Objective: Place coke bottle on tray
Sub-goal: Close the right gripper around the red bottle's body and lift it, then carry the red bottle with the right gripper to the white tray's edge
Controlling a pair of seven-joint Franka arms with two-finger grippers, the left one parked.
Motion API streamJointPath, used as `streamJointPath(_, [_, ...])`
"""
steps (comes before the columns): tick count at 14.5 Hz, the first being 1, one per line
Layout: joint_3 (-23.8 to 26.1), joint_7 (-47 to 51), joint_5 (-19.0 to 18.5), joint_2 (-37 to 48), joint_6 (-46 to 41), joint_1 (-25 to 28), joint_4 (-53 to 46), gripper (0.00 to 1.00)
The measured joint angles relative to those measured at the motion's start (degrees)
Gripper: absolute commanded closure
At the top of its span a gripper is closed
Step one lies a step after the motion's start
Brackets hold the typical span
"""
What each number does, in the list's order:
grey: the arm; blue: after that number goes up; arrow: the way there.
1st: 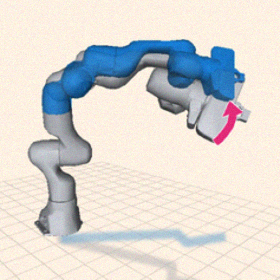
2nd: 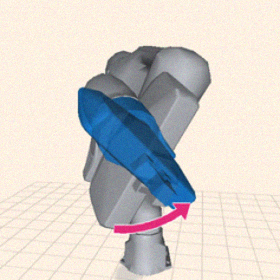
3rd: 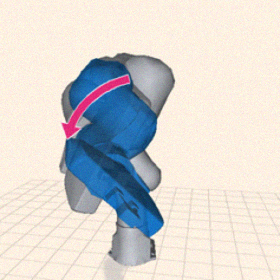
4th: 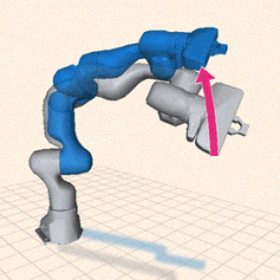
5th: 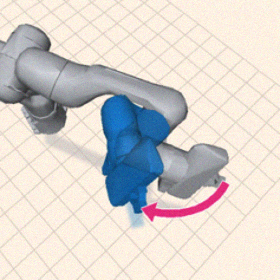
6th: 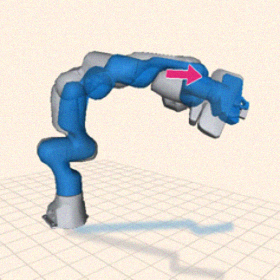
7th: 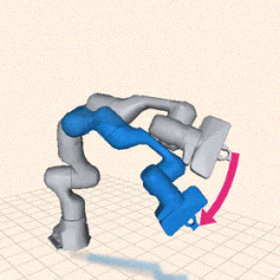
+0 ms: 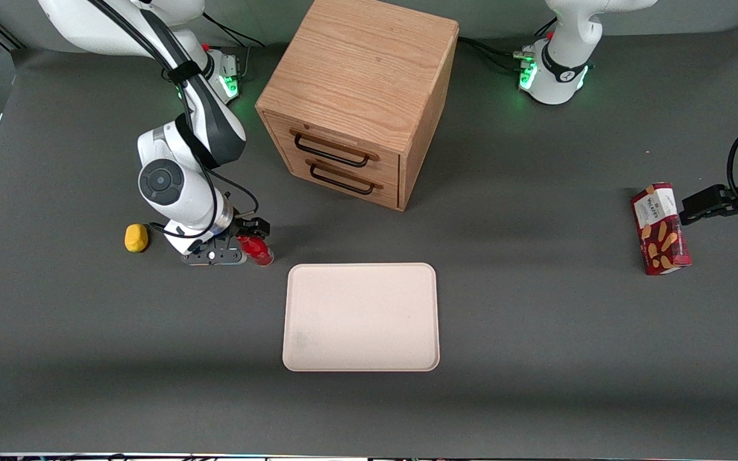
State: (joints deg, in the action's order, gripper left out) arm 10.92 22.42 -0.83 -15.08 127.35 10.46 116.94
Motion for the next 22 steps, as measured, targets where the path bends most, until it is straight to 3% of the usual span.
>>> streamJointPath(2, [0.0, 0.0, 0.0, 0.1, 0.4, 0.0, 0.1, 0.73])
streamJointPath(5, [0.0, 0.0, 0.0, 0.1, 0.9, 0.0, 0.1, 1.00])
streamJointPath(13, [0.0, -0.2, -0.2, 0.6, -0.1, 0.0, -1.4, 1.00])
streamJointPath(22, [-0.6, -3.2, -0.3, 3.0, -28.7, -0.5, -27.2, 1.00])
